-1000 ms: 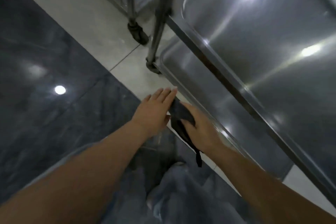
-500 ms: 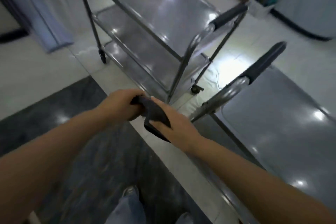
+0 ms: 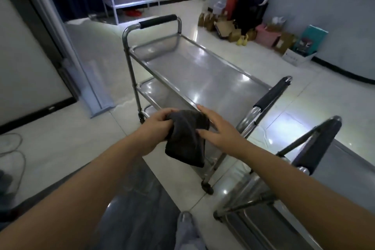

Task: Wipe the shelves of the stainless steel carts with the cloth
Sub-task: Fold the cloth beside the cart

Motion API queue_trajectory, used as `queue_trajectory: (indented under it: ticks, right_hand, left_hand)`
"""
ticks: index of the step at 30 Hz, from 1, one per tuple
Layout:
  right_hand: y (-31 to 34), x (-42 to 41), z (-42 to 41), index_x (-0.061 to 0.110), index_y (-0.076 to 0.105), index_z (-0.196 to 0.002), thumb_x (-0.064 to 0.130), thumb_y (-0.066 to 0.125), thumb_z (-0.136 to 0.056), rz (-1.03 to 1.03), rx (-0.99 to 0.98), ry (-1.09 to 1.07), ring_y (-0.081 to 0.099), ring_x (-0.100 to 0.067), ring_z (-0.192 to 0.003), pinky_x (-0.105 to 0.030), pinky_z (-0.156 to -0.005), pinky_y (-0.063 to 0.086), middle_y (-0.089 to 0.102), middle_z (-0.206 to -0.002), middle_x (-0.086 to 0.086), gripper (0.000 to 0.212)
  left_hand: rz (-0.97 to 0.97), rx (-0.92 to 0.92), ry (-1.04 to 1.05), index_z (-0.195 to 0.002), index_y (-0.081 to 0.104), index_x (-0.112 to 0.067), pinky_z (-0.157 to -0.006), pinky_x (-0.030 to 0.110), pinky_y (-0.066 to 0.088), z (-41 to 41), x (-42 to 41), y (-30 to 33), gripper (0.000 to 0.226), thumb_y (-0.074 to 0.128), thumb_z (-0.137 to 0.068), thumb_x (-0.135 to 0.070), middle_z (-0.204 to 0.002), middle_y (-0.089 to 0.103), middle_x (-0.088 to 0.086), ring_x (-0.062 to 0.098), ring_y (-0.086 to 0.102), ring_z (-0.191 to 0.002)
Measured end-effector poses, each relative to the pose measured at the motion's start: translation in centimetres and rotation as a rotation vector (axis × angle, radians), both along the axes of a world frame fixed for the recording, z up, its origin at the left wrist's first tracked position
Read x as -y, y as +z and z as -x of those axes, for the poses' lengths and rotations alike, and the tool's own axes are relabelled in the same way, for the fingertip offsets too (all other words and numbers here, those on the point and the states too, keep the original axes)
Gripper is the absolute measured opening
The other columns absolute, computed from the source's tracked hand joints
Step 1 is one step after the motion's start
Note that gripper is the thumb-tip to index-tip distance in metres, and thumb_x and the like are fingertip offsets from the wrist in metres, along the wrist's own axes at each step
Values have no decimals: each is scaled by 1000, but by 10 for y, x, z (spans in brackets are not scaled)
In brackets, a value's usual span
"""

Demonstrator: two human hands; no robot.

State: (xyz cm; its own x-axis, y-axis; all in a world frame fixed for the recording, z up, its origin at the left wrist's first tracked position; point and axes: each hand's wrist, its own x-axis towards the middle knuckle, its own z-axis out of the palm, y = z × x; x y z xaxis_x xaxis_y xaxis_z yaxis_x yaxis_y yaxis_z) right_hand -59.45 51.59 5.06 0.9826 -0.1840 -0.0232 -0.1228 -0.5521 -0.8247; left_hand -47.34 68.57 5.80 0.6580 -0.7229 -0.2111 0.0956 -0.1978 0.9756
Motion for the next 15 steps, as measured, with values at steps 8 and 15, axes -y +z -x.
queue_trajectory:
  ticks: [8, 15]
  right_hand:
    - [-22, 92, -89, 34, 54, -94, 41, 67, -84, -37, -145, -10, 61, -6, -86, -27, -75, 52, 61, -88, 12, 18]
    - [-22, 136, -142, 38, 47, -94, 42, 56, -92, 104, -163, -66, 59, -6, -82, -22, -67, 46, 60, -89, 10, 11]
  left_hand:
    - [-46, -60, -133, -95, 70, -23, -62, 22, 54, -93, 80, -23, 24, 52, -96, -8, -82, 73, -4, 11, 70, -77]
    - [-174, -160, -141, -108, 70, -16, -84, 42, 56, -165, 132, -29, 23, 49, -97, -15, -103, 72, 9, 27, 66, -101]
